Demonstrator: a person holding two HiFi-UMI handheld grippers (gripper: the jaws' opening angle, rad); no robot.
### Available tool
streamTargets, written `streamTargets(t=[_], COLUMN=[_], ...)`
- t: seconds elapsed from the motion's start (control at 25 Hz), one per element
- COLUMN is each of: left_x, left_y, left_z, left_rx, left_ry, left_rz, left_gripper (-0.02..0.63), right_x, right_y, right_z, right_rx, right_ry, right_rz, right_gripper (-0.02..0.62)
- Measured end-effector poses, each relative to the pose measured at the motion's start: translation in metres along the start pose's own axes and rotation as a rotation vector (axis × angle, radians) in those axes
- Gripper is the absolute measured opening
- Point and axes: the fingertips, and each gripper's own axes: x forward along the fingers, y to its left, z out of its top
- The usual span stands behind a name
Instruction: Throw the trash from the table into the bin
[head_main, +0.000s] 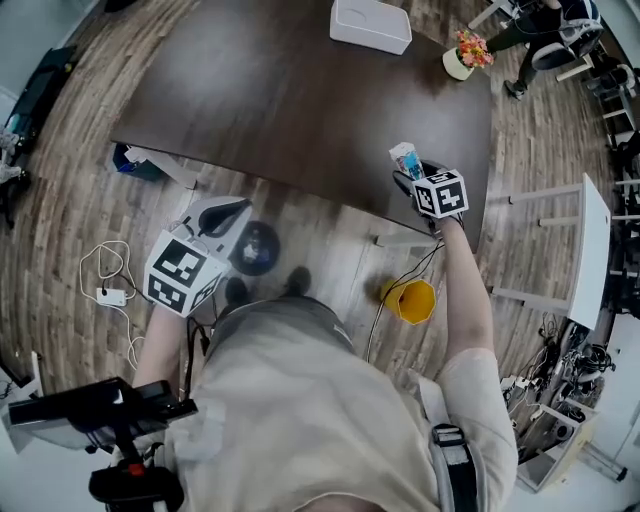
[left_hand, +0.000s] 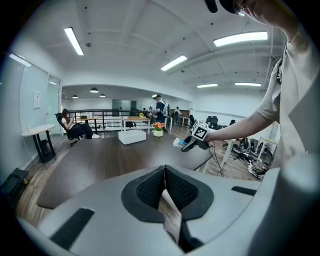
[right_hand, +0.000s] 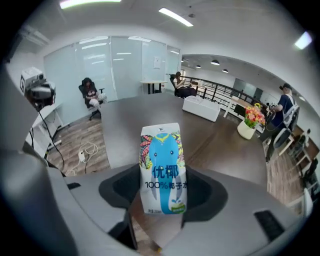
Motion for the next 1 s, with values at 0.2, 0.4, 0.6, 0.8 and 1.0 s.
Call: streamTargets(t=[0.2, 0.4, 0.6, 0.8, 1.0], left_x=[-0.038, -0.077, -0.108, -0.127, -0.122], left_y=[0.026, 0.037, 0.041, 0.041, 0.024], left_z=[-0.02, -0.035, -0.043, -0.061, -0.076], left_rx=[-0.037, -0.025, -0.006, -0.004, 0.004], left_ry=[-0.022, -0.054, -0.08, -0.083, -0.054], left_rz=[0.009, -0.019, -0.051, -0.104, -0.204], left_gripper=[0.014, 0.014, 0.014, 0.014, 0.014], right_x=[-0.013, -0.031, -0.052, -0.075, -0.105], right_y=[0.043, 0.099, 0.137, 0.181, 0.23], right_z=[0.038, 0.06, 0.068, 0.066, 0.061], right_rx=[0.147, 0.23, 0.372, 0.495, 0.615], right_ry=[-0.103, -0.179, -0.268, -0.334, -0.443], right_rz=[0.053, 0.072, 0.094, 0.132, 0.237], right_gripper=[0.261, 0.261, 0.262, 0.262, 0.261])
